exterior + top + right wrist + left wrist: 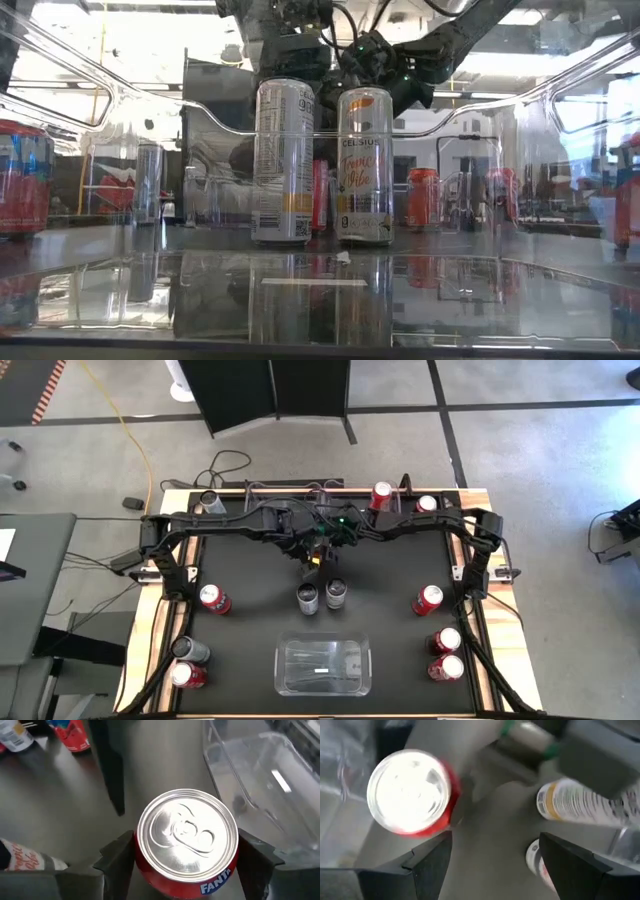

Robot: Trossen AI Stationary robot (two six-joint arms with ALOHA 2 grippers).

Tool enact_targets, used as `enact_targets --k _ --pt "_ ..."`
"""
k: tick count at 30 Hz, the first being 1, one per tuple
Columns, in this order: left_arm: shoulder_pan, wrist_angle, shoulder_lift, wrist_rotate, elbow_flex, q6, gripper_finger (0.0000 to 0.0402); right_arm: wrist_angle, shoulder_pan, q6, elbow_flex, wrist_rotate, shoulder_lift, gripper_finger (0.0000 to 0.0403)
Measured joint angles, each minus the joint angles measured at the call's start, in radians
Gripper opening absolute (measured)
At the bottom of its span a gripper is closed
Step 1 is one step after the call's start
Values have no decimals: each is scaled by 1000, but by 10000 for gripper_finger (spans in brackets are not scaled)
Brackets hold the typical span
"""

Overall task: Sort soda cans
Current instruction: Put the top orange soda can into the top right transparent bin

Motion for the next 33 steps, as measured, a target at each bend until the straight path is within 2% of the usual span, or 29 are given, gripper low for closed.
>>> enact_targets --k 5,8,10,12,15,21,24,27,33 --pt "4 18 -58 -26 0 -27 293 -97 -15 54 -4 1 -83 281" --pt "1 30 -109 -132 0 -26 293 -171 -32 53 -3 2 -148 281" --pt "4 35 -140 -230 0 -22 293 -224 -43 53 -3 28 -192 281" --pt "6 52 -170 -284 0 13 293 -269 -57 53 -3 61 -242 281" --pt "5 94 -203 -283 0 88 293 -322 -84 67 -2 105 -325 281" --pt "10 120 -216 -281 0 63 293 -440 -193 111 -48 104 -515 281" --pt "16 133 -198 -282 -30 47 293 -430 -265 125 -99 109 -598 281" --pt "17 148 -183 -282 -76 21 293 -413 -316 151 -193 162 -643 281" --pt "8 217 -179 -282 -110 -31 293 -141 -361 295 -442 186 -715 281"
